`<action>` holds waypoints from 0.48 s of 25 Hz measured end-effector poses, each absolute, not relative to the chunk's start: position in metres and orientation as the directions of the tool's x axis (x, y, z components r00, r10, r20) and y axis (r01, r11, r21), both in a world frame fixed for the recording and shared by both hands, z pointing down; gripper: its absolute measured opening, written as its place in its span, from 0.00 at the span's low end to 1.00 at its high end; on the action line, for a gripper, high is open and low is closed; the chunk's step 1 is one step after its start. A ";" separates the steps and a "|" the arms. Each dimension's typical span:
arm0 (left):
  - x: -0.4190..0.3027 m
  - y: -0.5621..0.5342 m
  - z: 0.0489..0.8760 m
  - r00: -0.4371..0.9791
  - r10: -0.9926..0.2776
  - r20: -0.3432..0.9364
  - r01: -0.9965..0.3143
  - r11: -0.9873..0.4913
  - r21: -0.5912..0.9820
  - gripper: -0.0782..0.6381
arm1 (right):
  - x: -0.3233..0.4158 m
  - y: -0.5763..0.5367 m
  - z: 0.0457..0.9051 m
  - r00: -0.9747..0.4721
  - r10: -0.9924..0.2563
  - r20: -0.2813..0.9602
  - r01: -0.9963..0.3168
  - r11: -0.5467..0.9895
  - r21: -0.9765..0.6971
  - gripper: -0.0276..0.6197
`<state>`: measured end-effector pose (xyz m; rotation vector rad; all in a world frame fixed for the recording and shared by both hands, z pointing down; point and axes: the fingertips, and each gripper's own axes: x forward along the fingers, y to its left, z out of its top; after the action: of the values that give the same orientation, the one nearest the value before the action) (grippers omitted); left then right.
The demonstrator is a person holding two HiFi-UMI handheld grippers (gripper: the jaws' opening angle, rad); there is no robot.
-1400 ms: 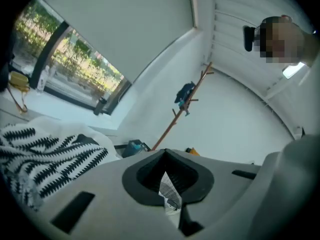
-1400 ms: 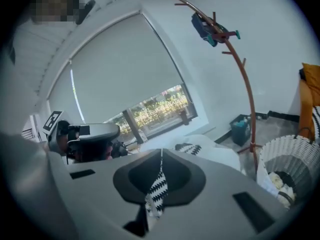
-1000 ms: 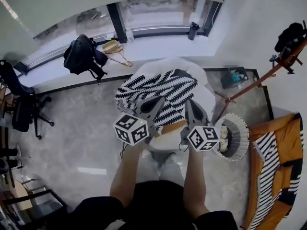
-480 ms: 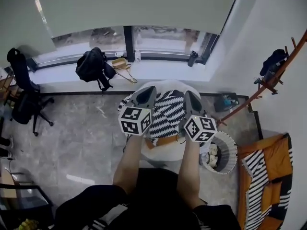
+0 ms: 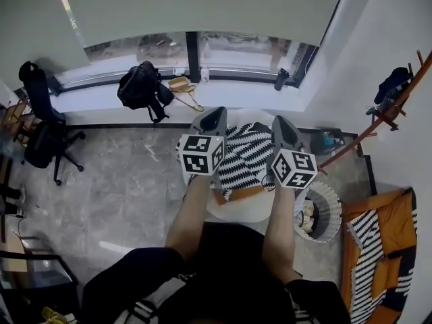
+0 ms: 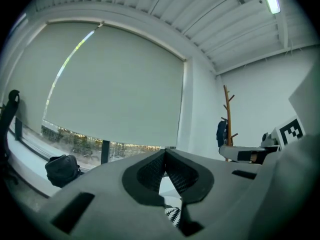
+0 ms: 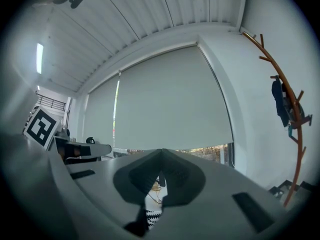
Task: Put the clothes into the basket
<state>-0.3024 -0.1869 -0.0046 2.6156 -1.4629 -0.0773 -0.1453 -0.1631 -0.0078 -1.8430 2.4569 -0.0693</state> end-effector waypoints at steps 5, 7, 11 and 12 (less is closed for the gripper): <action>-0.305 -0.194 -0.005 0.527 -0.849 0.024 -0.841 -0.518 0.156 0.12 | -0.143 -0.171 -0.011 -0.270 -0.962 -0.034 -0.960 0.272 -0.072 0.06; -0.306 -0.198 -0.006 0.525 -0.851 0.022 -0.842 -0.516 0.160 0.12 | -0.141 -0.175 -0.012 -0.267 -0.963 -0.034 -0.961 0.268 -0.071 0.06; -0.308 -0.202 -0.004 0.519 -0.854 0.031 -0.848 -0.510 0.146 0.12 | -0.137 -0.178 -0.011 -0.259 -0.965 -0.031 -0.963 0.260 -0.071 0.06; -0.306 -0.203 -0.004 0.518 -0.854 0.036 -0.850 -0.511 0.128 0.12 | -0.135 -0.179 -0.010 -0.257 -0.966 -0.030 -0.963 0.259 -0.071 0.06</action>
<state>-0.3060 -0.2031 -0.0035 2.6226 -1.4802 -0.0486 -0.1348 -0.1790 -0.0103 -1.8719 2.4381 -0.0587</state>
